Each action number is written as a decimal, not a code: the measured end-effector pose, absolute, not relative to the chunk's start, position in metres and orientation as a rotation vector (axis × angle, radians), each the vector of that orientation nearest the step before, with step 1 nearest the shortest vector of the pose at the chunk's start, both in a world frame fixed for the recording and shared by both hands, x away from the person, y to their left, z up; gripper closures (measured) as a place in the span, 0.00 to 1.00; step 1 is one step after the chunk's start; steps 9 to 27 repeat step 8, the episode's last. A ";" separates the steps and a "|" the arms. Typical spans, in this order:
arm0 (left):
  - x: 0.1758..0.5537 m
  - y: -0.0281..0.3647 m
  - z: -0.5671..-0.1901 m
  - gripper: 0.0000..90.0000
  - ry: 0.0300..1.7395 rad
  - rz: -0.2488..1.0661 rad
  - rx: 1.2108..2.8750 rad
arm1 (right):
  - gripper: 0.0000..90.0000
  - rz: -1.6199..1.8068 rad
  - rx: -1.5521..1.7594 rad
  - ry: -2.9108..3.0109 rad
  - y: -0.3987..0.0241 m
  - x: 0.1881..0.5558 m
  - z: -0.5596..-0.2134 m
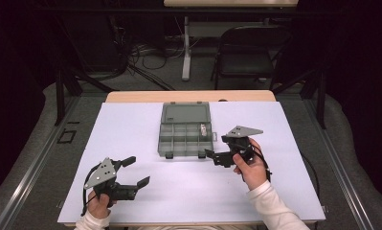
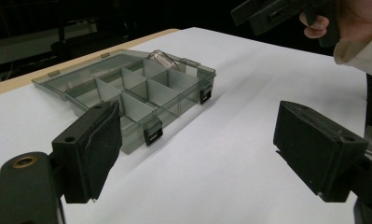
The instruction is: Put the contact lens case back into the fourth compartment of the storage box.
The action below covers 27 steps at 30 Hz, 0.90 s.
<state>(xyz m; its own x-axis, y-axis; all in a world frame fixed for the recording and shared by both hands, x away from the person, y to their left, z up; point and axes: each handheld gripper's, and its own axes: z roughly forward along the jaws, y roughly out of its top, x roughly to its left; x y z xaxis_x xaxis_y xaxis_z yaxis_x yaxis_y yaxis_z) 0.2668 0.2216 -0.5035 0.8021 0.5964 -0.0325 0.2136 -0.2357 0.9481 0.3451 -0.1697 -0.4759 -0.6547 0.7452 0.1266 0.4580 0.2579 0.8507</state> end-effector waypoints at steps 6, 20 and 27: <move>0.267 0.223 -0.503 0.18 0.634 0.413 1.806 | 0.16 1.341 1.120 2.222 -0.185 0.328 -0.482; 0.268 0.223 -0.503 0.18 0.632 0.412 1.803 | 0.16 1.340 1.131 2.219 -0.187 0.326 -0.483; 0.268 0.223 -0.503 0.18 0.632 0.412 1.803 | 0.16 1.340 1.131 2.219 -0.187 0.326 -0.483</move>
